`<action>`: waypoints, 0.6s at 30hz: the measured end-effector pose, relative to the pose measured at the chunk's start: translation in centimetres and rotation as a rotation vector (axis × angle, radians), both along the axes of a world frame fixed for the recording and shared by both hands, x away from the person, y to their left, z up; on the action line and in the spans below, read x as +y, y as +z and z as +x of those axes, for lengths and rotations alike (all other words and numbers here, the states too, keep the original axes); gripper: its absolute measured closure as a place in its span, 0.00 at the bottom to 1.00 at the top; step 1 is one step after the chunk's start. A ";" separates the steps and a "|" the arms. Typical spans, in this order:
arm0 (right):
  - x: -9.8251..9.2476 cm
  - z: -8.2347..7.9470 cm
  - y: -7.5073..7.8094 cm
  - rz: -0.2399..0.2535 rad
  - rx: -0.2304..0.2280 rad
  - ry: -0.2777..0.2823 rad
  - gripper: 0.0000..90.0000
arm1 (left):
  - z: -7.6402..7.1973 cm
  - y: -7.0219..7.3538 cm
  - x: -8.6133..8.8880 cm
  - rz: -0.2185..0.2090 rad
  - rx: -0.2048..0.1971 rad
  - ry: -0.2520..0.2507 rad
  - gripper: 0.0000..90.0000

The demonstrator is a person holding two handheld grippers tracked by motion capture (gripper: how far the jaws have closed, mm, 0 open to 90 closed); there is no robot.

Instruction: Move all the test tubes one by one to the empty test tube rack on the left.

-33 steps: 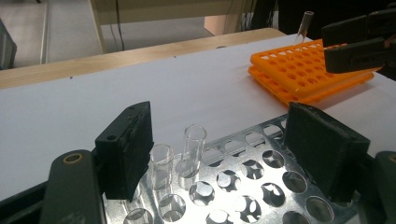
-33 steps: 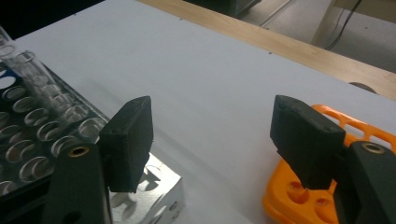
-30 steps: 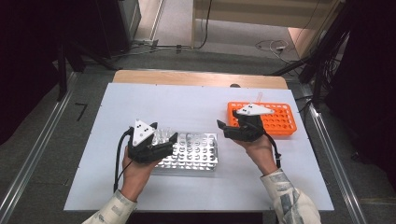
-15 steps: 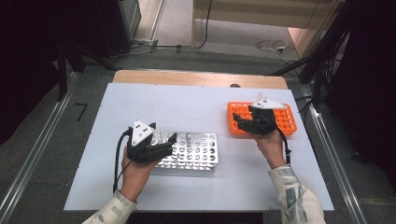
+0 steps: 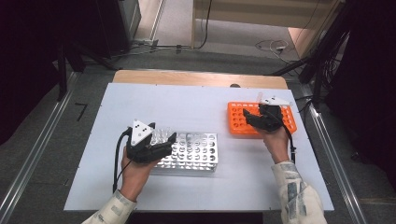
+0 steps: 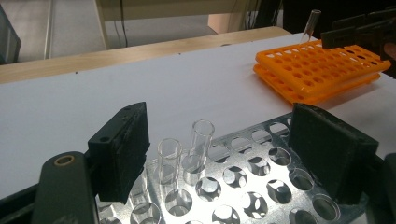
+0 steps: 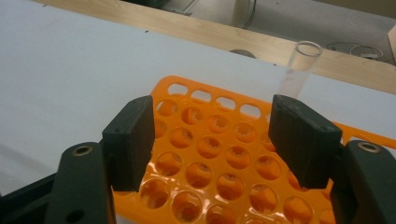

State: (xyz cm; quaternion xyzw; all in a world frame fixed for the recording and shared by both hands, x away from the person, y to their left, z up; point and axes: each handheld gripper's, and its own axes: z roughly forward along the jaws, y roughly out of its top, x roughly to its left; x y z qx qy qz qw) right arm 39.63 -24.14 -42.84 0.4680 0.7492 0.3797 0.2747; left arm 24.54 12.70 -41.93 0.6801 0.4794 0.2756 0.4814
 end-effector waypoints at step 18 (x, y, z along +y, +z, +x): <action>-1.3 3.5 -1.3 -0.039 0.001 -0.120 0.47 | 0.0 0.0 0.3 -0.005 0.003 0.003 0.23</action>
